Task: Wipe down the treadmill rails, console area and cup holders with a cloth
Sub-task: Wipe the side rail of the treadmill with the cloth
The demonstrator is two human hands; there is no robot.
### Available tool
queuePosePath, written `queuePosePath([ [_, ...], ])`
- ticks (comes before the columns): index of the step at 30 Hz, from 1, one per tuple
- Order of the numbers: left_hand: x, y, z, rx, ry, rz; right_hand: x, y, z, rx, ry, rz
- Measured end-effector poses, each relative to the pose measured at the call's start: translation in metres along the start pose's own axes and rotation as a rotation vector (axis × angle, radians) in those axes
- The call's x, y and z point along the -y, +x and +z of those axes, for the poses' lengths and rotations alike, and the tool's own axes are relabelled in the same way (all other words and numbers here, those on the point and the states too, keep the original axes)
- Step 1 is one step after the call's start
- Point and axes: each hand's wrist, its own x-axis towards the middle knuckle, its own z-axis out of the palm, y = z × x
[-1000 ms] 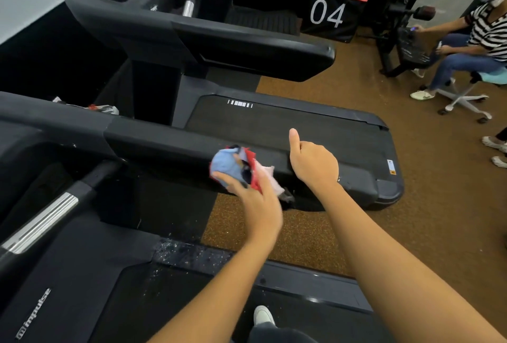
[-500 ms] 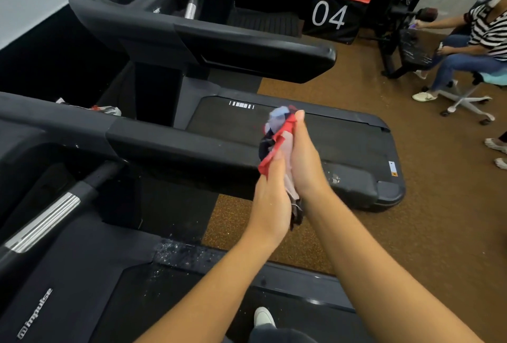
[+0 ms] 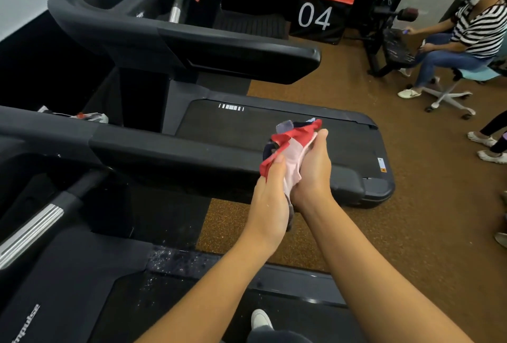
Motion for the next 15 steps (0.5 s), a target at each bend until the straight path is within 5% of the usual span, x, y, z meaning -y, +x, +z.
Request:
queuePosePath([
  [3,-0.012,0.007,0.002,0.164,-0.256,0.005,-0.003,-0.006,-0.012,-0.008,-0.142,-0.203],
  [7,-0.008,0.014,0.006,0.335,-0.196,0.119,-0.014,-0.021,-0.021,0.267,-0.232,-0.311],
  [10,-0.001,0.020,0.007,0.380,-0.191,0.113,-0.003,-0.021,-0.026,0.232,-0.263,-0.347],
  [12,0.003,0.030,0.000,0.344,-0.021,0.189,0.008,-0.015,-0.034,0.148,-0.281,-0.403],
  [15,0.022,0.054,-0.026,0.024,0.655,0.535,0.021,-0.003,-0.055,-0.040,-0.628,-0.628],
])
